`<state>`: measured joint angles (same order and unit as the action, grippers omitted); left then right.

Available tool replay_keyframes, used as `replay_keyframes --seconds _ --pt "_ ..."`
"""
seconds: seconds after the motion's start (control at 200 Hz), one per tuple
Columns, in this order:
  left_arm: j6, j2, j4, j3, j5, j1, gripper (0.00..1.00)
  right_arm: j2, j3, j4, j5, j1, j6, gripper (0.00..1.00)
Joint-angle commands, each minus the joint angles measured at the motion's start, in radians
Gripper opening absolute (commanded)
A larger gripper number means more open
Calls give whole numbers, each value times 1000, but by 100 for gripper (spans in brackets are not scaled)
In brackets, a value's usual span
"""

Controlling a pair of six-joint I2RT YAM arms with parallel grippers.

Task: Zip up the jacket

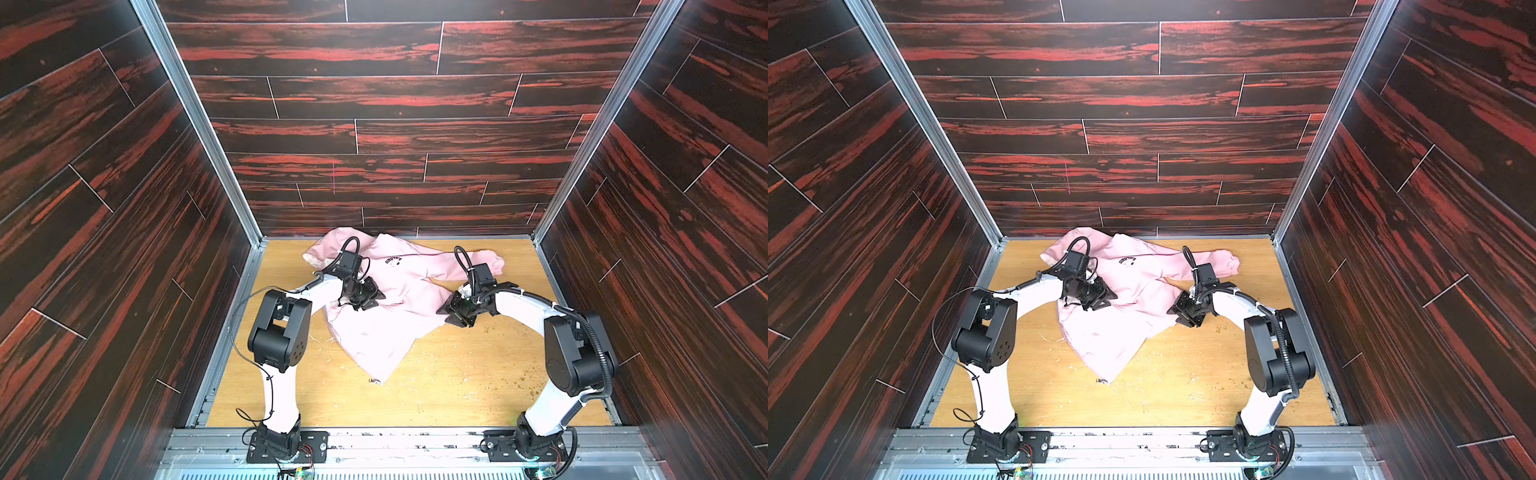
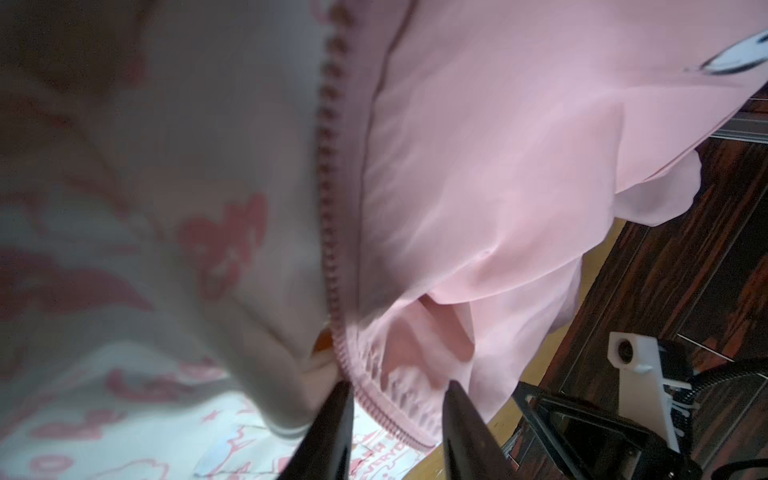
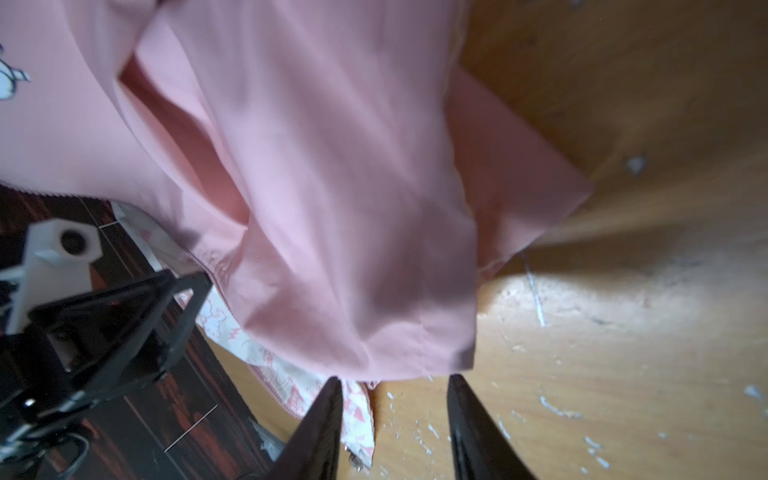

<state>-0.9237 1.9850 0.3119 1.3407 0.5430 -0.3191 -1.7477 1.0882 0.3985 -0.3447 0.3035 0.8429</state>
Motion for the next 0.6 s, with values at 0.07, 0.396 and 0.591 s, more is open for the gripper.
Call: replay_keyframes --seconds 0.07,0.396,0.591 --pt "-68 -66 -113 -52 13 0 42 -50 -16 -31 48 -3 10 46" --pt "-85 -39 -139 -51 20 -6 43 -41 -61 -50 62 -3 10 53" --pt "-91 -22 -142 -41 27 -5 43 -55 -75 -108 36 -3 17 55"
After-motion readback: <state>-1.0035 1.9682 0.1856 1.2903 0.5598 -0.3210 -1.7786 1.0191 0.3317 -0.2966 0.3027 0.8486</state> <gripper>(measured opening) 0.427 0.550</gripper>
